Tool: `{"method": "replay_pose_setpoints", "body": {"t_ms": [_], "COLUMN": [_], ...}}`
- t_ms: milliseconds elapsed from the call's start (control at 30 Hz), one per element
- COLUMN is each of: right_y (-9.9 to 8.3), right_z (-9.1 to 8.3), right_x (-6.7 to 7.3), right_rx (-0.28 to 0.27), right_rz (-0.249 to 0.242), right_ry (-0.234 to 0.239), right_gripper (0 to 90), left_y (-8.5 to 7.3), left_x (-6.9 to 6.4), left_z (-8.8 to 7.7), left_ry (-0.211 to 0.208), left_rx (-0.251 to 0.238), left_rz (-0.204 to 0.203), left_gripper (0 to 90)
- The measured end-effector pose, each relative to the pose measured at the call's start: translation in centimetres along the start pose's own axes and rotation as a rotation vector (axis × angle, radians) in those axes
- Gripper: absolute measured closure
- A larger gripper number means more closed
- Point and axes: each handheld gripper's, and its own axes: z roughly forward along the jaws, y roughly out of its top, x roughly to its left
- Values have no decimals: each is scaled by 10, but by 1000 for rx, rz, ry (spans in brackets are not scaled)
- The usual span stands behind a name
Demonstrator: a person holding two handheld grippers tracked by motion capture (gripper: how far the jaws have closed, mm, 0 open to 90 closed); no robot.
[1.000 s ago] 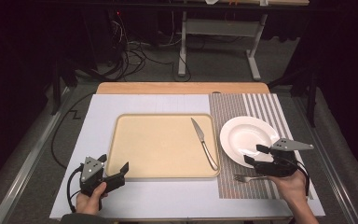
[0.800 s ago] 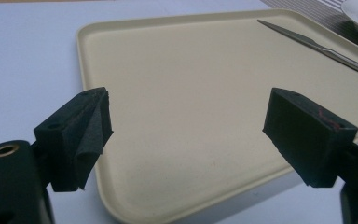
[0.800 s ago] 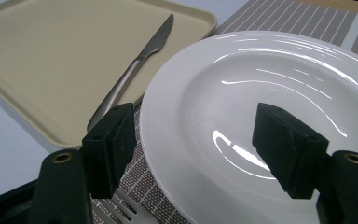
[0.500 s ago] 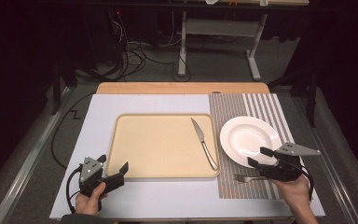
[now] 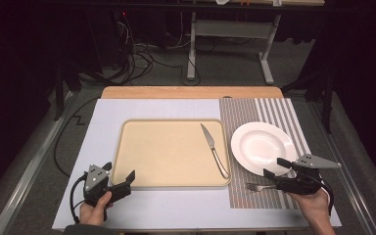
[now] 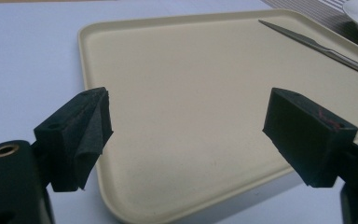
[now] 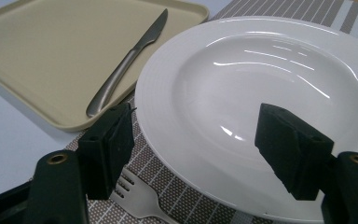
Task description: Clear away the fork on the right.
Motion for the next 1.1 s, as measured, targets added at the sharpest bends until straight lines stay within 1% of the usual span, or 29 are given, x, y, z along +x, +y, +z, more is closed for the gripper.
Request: {"method": "replay_pose_setpoints", "body": {"t_ms": [233,333,367,467,600,667,700,733,800,833,900,933,967,1000,1033,1100], "right_y": [-2,-3,-4,-5,-7,-7,-8,-8,-8,-8,-7,-7,-7,-7,-7,-6], "right_z": [-1,-2,-3,-4,-6,-7,-6,-6,-6,-6,-6,-6,-6,-6,-5,-5], "right_x": [1,2,3,3,4,4,5,5,7,7,8,8,9,9,9,9], "right_rx": [-1,-6,-2,5,12,26,43,43,79,79,108,108,134,134,157,161], "right_rz": [15,10,3,6,3,7,11,11,7,7,1,1,6,6,7,7], "right_ry": [-1,1,-7,-6,-24,-24,-11,-11,-2,-2,8,8,11,11,24,29], "right_gripper": [273,262,256,256,250,250,250,250,255,255,262,262,263,263,263,267], "left_y": [0,0,0,0,0,0,0,0,0,0,0,0,0,0,0,0], "left_x": [-1,-1,-2,-1,-1,-1,-1,-2,-2,-2,-2,-2,-1,-1,-2,-2], "left_z": [0,0,-1,-1,-1,-1,-1,-1,-1,-1,-1,-1,-1,-1,-1,-1], "left_ry": [0,-6,-5,-1,0,-1,-2,-1,-1,-1,-1,-1,-1,-1,-1,-1], "left_rx": [0,2,1,-3,-1,-1,-2,-3,0,0,-1,-2,-2,-2,-1,-1], "left_rz": [7,-2,-2,1,1,2,2,1,5,5,4,3,2,2,2,2], "left_gripper": [159,159,159,159,159,159,159,159,159,159,159,159,159,159,159,159]}}
